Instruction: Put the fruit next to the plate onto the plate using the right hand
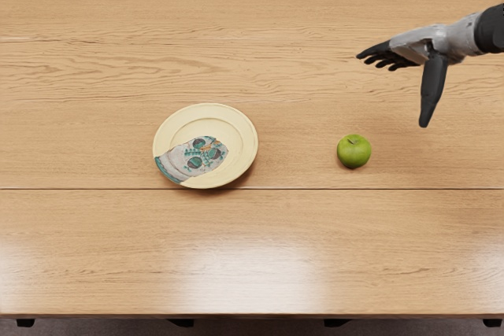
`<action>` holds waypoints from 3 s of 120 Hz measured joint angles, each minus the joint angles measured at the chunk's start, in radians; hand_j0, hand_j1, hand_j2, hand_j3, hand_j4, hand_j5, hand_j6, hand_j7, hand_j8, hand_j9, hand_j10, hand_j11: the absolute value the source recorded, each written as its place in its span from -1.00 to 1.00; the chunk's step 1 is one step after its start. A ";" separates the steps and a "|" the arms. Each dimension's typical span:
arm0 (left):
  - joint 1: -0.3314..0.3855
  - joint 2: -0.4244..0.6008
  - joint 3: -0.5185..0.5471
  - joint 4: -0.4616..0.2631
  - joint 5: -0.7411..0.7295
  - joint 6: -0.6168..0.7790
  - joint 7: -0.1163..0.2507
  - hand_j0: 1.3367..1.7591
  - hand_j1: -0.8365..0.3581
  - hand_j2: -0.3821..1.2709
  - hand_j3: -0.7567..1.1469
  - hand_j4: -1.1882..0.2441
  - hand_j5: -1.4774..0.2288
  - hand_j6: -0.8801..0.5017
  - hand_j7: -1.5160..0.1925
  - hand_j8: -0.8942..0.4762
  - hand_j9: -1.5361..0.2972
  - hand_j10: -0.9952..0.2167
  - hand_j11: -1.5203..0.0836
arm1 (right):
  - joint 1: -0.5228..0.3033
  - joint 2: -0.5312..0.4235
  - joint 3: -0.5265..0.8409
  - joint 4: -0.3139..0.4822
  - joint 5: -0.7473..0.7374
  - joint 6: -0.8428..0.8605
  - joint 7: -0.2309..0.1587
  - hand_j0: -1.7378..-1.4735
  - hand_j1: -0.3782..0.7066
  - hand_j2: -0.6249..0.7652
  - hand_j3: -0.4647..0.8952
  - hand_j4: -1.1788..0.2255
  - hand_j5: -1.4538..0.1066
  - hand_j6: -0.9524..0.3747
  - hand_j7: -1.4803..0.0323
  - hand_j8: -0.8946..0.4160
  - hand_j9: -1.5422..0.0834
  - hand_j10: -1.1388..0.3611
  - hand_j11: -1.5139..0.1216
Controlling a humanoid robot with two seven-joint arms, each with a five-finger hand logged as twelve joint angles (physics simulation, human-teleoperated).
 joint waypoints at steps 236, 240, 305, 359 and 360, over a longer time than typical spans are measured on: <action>0.000 0.000 0.000 0.000 0.000 0.000 0.000 0.52 0.98 -0.54 -0.21 0.66 0.73 0.27 0.77 0.30 0.68 0.64 0.90 | -0.440 0.108 0.317 0.458 -0.483 -0.617 -0.490 -0.40 -0.83 -0.11 -0.32 0.60 0.78 0.35 0.87 0.28 0.81 0.45 0.77; 0.000 0.000 0.000 0.000 0.000 0.000 0.000 0.52 0.98 -0.54 -0.21 0.66 0.73 0.27 0.77 0.30 0.68 0.64 0.90 | -0.448 0.112 0.317 0.457 -0.489 -0.626 -0.490 -0.40 -0.81 -0.12 -0.32 0.58 0.75 0.33 0.85 0.26 0.79 0.43 0.75; 0.000 0.000 0.000 0.000 0.000 0.000 0.000 0.52 0.98 -0.54 -0.21 0.66 0.73 0.27 0.77 0.30 0.68 0.64 0.90 | -0.499 0.128 0.317 0.451 -0.516 -0.653 -0.490 -0.40 -0.38 -0.17 -0.32 0.31 0.44 0.04 0.52 -0.03 0.49 0.17 0.44; 0.000 0.000 0.000 0.000 0.000 0.000 0.000 0.52 0.98 -0.54 -0.21 0.66 0.73 0.27 0.77 0.30 0.68 0.64 0.90 | -0.523 0.122 0.319 0.441 -0.526 -0.654 -0.490 -0.40 -0.12 -0.20 -0.32 0.13 0.25 -0.14 0.31 -0.16 0.30 0.01 0.26; 0.000 0.000 0.000 0.000 0.000 0.000 0.000 0.52 0.98 -0.54 -0.21 0.66 0.73 0.27 0.77 0.30 0.68 0.64 0.90 | -0.524 0.122 0.319 0.441 -0.527 -0.654 -0.490 -0.40 -0.12 -0.20 -0.32 0.13 0.25 -0.15 0.31 -0.16 0.29 0.01 0.25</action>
